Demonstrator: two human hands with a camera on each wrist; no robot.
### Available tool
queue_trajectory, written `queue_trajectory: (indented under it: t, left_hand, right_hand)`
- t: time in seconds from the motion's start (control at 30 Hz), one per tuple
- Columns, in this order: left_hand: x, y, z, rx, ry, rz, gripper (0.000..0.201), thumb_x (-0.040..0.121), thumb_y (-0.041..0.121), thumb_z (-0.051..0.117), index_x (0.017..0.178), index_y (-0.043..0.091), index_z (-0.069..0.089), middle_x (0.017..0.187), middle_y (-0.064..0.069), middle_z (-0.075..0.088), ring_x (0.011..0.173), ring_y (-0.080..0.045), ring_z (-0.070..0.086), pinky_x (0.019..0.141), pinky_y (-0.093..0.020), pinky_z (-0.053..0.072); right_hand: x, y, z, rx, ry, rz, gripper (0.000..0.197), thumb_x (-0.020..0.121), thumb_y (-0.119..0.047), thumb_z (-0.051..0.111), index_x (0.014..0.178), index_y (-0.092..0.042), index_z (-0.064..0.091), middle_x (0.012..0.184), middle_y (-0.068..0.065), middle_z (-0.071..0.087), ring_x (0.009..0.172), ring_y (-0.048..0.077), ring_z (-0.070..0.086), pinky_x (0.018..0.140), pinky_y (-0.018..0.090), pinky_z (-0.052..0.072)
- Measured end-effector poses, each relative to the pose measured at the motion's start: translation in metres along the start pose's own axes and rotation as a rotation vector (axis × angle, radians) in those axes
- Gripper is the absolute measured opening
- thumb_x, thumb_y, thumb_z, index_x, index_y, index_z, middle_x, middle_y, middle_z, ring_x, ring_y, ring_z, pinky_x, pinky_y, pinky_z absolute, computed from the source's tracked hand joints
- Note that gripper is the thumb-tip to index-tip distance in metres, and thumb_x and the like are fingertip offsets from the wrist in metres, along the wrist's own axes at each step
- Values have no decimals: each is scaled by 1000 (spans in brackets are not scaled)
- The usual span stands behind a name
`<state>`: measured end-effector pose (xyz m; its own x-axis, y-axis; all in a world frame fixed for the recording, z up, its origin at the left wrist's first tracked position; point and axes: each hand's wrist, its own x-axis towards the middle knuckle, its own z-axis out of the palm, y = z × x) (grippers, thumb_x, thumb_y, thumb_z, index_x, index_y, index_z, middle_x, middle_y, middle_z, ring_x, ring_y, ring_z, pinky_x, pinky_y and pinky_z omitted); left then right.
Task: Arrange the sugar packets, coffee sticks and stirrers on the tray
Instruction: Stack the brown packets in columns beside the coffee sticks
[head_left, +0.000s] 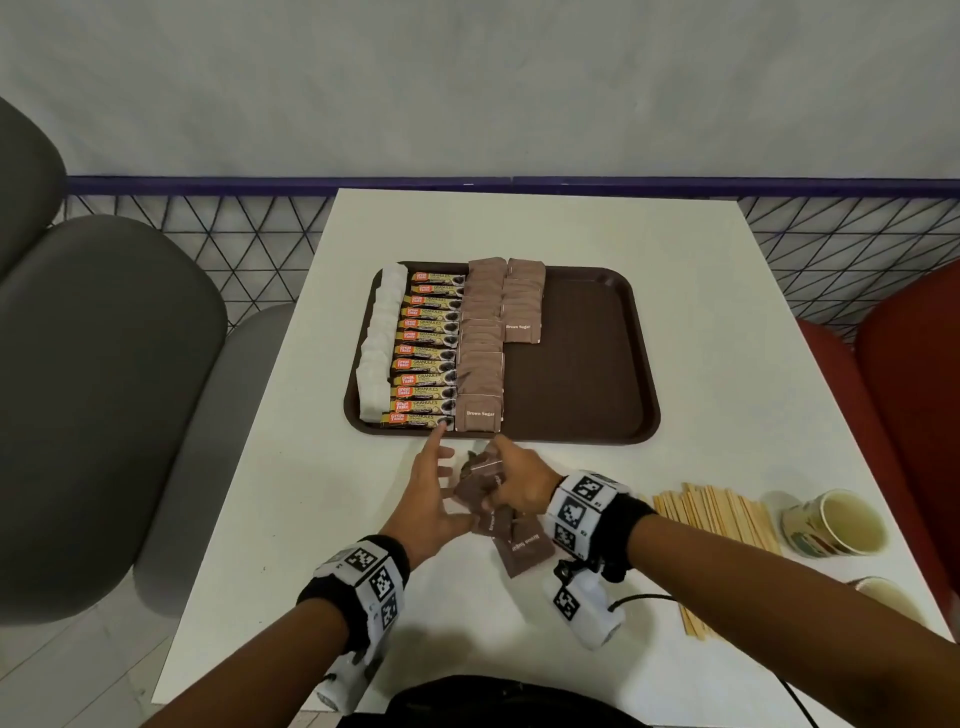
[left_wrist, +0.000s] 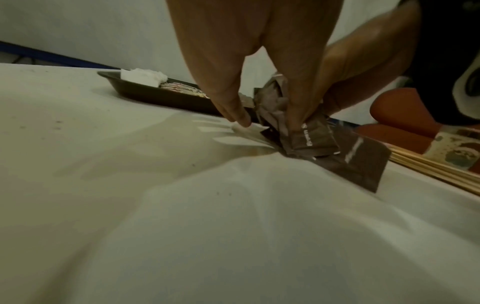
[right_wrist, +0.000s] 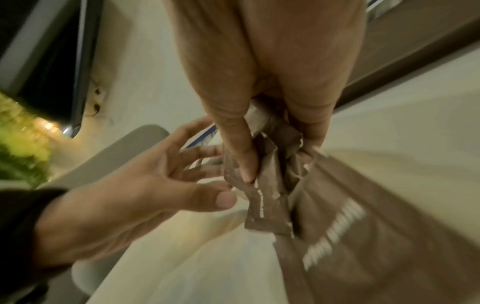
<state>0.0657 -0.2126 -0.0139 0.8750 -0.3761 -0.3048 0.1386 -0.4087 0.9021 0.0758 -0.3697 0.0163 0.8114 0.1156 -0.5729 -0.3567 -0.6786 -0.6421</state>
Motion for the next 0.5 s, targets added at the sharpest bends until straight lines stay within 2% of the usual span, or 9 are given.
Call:
queue_trajectory:
  t: [0.07,0.13,0.2,0.27,0.3,0.37,0.43,0.5]
  left_hand:
    - [-3,1,-5,85,9,-24,105,66,13,83,145,25,14,124,2,35,110,-17,45,86,-20,43]
    - [-6,2,-5,281,-33,-36,93,68,30,82,141,21,25,123,4,38,114,-17,42,91,-23,41]
    - [-11,6,1,540,-133,-3,86,69,47,77,137,19,33,127,3,39,120,-16,38,100,-26,36]
    - [-12,10,14,735,-178,86,82,69,59,69,134,19,38,130,3,40,120,-15,36,101,-26,33]
    - [-10,11,20,800,-185,131,81,70,63,65,133,19,39,130,3,41,119,-16,37,100,-26,33]
    - [-7,16,30,917,-206,189,74,74,63,60,130,18,42,128,0,42,117,-18,38,99,-29,34]
    - [-2,20,37,1001,-246,221,62,80,56,57,125,15,45,126,-4,41,115,-21,38,97,-30,34]
    - [2,24,39,986,-303,192,53,83,50,57,118,11,49,121,-6,42,112,-22,38,94,-28,33]
  right_hand:
    - [-2,11,-11,104,28,-16,54,66,2,76,105,-14,42,98,7,59,92,22,57,75,28,47]
    - [-6,21,-22,191,52,-27,51,65,7,75,92,-16,40,82,-2,56,82,17,54,64,25,47]
    - [-10,31,-32,275,78,-27,50,63,10,75,91,-15,40,80,-4,54,81,16,54,66,26,49]
    - [-14,39,-39,374,106,-19,51,63,12,74,96,-10,42,82,-2,54,81,15,54,69,28,49]
    - [-16,42,-41,428,117,-13,51,64,14,72,98,-9,42,82,-2,54,78,13,54,66,25,48]
    - [-20,47,-45,524,138,0,51,64,16,70,100,-8,43,82,-2,55,73,10,53,57,18,46]
    - [-21,51,-47,608,147,12,52,65,18,69,102,-7,44,81,0,55,69,9,53,47,14,43]
    - [-20,55,-47,660,141,32,54,64,18,69,106,-4,45,83,3,55,67,11,53,41,15,42]
